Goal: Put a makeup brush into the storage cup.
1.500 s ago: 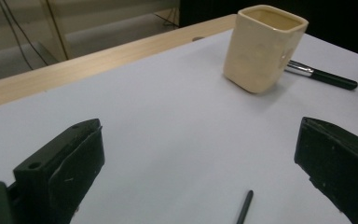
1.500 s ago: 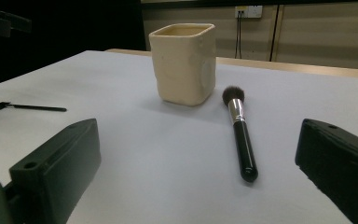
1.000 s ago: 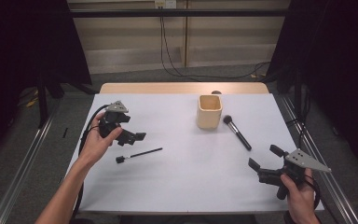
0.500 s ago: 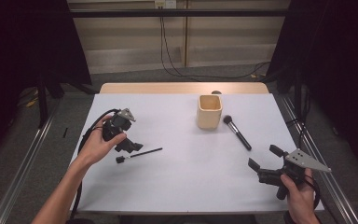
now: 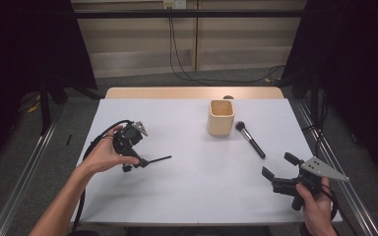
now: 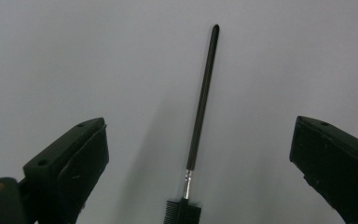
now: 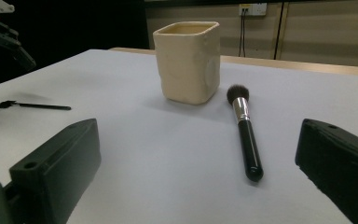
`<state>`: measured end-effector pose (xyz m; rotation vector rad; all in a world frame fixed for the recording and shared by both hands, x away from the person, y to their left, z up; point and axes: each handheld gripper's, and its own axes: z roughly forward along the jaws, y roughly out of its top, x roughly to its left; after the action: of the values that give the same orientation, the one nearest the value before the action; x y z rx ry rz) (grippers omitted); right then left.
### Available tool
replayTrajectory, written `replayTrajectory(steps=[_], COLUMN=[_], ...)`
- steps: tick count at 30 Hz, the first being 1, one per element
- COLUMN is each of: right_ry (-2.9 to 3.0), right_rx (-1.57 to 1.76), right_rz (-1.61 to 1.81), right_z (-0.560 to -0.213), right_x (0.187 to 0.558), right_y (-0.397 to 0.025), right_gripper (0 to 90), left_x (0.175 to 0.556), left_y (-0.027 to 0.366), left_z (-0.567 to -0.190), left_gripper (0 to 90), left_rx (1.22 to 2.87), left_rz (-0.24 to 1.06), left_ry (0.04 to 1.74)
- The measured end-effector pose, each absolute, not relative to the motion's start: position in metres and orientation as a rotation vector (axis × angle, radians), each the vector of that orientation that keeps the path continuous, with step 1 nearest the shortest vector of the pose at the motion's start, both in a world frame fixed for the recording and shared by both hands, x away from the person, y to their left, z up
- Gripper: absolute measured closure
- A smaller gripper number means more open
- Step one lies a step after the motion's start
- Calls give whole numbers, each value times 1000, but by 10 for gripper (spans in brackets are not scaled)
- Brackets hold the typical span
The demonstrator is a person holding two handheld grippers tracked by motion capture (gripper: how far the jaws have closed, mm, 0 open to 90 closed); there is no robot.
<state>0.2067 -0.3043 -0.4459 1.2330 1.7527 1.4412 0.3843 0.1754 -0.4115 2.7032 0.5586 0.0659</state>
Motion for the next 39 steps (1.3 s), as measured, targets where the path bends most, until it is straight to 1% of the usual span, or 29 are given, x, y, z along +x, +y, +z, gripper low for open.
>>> replayTrajectory(steps=[2, 6, 8, 10, 13, 15, 16, 17, 19, 20, 21, 22, 24, 26, 27, 28, 30, 32, 33, 34, 39], right_ry=[1753, 1755, 1755, 1755, 1757, 1758, 1758, 1758, 1757, 1758, 1757, 1758, 1759, 1759, 1760, 1760, 1761, 1761, 1765, 1765, 1764], right_rx=[1231, 1228, 1229, 1232, 1230, 1230, 1230, 1231, 1230, 1230, 1231, 1230, 1229, 1227, 1227, 1227, 1226, 1228, 1225, 1225, 1227], right_rz=[1442, 1442, 1442, 1444, 1444, 1444, 1444, 1445, 1445, 1444, 1444, 1443, 1444, 1444, 1444, 1444, 1444, 1442, 1436, 1436, 1440], right_z=[-446, -446, -446, -446, -446, -446, -446, -446, -446, -446, -446, -446, -446, -446, -446, -446, -446, -446, -446, -446, -446], right_x=[207, 207, 207, 207, 207, 207, 207, 207, 207, 206, 206, 206, 207, 207, 207, 207, 207, 207, 207, 207, 207], right_y=[-304, -304, -304, -304, -304, -304, -304, -304, -304, -304, -304, -304, -304, -304, -304, -304, -304, -304, -304, -304, -304], right_gripper=[0, 0, 0, 0, 0, 0, 0, 0, 0, 0, 0, 0, 0, 0, 0, 0, 0, 0, 0, 0, 0], left_x=[386, 386, 386, 387, 389, 389, 389, 389, 389, 389, 389, 388, 387, 387, 388, 388, 389, 390, 390, 390, 392], left_y=[174, 171, 170, 169, 169, 168, 167, 167, 166, 166, 165, 164, 161, 160, 160, 160, 160, 160, 160, 161, 162], left_z=[-416, -423, -426, -428, -431, -433, -435, -435, -438, -439, -440, -441, -442, -443, -444, -445, -446, -447, -447, -447, -447], left_gripper=[53, 70, 110, 115, 158, 166, 194, 227, 234, 273, 288, 289, 351, 366, 407, 407, 470, 501, 535, 543, 571], left_rx=[2713, 2752, 2751, 2753, 2757, 2764, 2786, 2786, 2804, 2814, 2812, 2811, 2825, 2837, 2845, 2845, 2850, 2847, 2847, 2846, 2851], left_rz=[49, -28, -52, -51, -78, -79, -102, -102, -101, -101, -104, -94, -57, -47, -71, -61, -49, -41, -41, -23, -30], left_ry=[587, 563, 553, 558, 556, 557, 550, 550, 551, 536, 540, 552, 529, 526, 512, 516, 519, 521, 521, 515, 497])
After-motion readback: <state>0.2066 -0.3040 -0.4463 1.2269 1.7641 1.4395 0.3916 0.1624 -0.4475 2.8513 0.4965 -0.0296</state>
